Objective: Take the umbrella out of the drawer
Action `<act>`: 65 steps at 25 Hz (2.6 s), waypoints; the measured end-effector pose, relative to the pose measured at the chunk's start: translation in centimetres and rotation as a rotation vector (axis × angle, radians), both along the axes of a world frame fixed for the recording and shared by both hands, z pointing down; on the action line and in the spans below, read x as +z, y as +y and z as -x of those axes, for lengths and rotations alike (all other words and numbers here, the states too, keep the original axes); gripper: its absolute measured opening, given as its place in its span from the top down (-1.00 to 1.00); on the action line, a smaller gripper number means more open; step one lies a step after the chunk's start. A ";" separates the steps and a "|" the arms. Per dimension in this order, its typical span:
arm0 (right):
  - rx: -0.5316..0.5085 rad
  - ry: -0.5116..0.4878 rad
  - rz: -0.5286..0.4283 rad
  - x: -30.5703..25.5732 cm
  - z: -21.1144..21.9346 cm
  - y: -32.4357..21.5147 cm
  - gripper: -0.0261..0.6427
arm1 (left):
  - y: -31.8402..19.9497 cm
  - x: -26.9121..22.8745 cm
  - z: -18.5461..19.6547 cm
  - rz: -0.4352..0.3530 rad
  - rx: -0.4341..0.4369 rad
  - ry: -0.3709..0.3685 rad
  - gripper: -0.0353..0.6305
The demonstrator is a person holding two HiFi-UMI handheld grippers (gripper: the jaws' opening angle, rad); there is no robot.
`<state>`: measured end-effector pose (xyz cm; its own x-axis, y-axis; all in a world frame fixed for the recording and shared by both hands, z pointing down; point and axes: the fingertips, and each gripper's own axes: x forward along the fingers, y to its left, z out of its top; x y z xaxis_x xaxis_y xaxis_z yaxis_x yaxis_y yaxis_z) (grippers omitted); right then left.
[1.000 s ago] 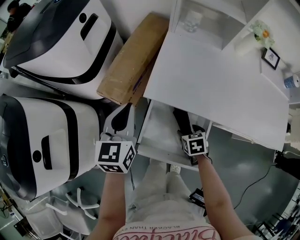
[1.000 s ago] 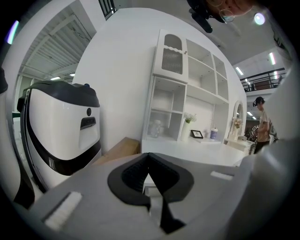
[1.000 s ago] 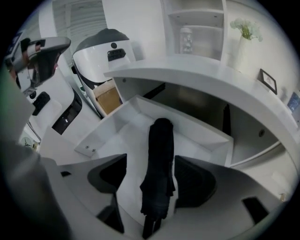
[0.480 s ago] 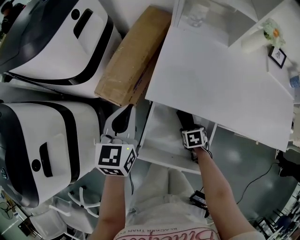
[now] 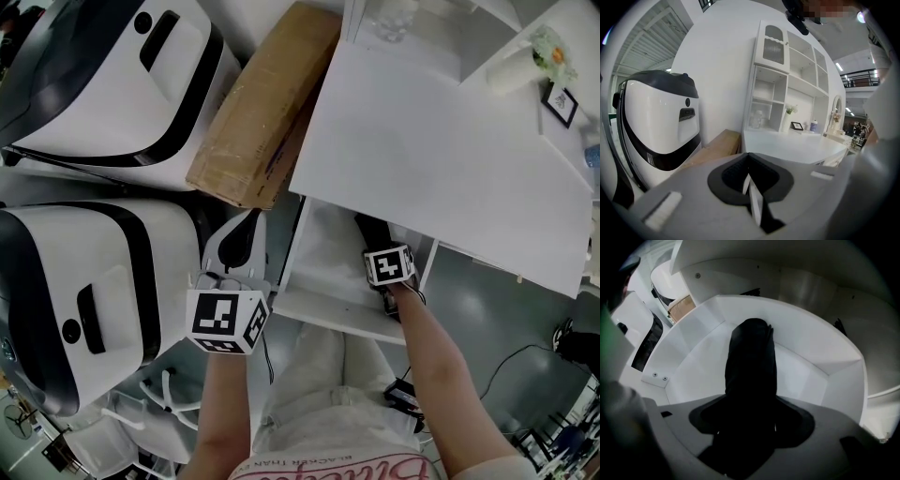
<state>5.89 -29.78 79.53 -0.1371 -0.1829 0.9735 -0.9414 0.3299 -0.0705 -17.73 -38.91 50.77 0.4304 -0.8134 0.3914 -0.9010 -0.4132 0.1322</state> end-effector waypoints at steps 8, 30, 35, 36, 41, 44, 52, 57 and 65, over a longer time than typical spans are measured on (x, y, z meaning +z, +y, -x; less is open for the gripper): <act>0.015 -0.001 0.001 0.0 -0.3 0.1 0.13 | 1.3 -0.2 -1.1 0.005 0.013 -0.010 0.87; -0.125 -0.096 -0.003 -4.2 2.3 0.1 0.15 | 3.6 -3.4 -2.4 -0.040 -0.014 -0.006 0.87; -0.195 -0.095 -0.003 -5.6 3.3 0.2 0.15 | 4.1 -4.4 -2.1 -0.052 -0.033 0.007 0.87; -0.216 -0.091 -0.004 -5.9 3.5 0.3 0.15 | 4.2 -4.7 -2.0 -0.054 -0.039 0.011 0.87; -0.300 -0.094 0.023 -7.1 4.2 0.9 0.15 | 4.3 -6.0 -1.3 -0.075 -0.064 0.015 0.87; -0.333 -0.101 0.016 -8.0 4.5 1.1 0.15 | 4.4 -6.9 -1.2 -0.090 -0.081 0.016 0.87; -0.419 -0.120 -0.012 -11.0 5.1 2.6 0.15 | 5.2 -9.1 -1.7 -0.134 -0.089 0.012 0.87; -0.414 -0.145 -0.036 -13.2 5.4 3.1 0.15 | 5.9 -10.7 -1.7 -0.163 -0.093 0.001 0.87; -0.419 -0.168 -0.104 -17.2 4.8 3.3 0.15 | 7.0 -13.5 -2.5 -0.225 -0.099 0.002 0.87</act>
<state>1.10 -26.47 62.33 -0.3740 -0.1735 0.9111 -0.7038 0.6929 -0.1570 -15.21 -31.95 37.25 0.3452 -0.9180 0.1951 -0.9383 -0.3424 0.0487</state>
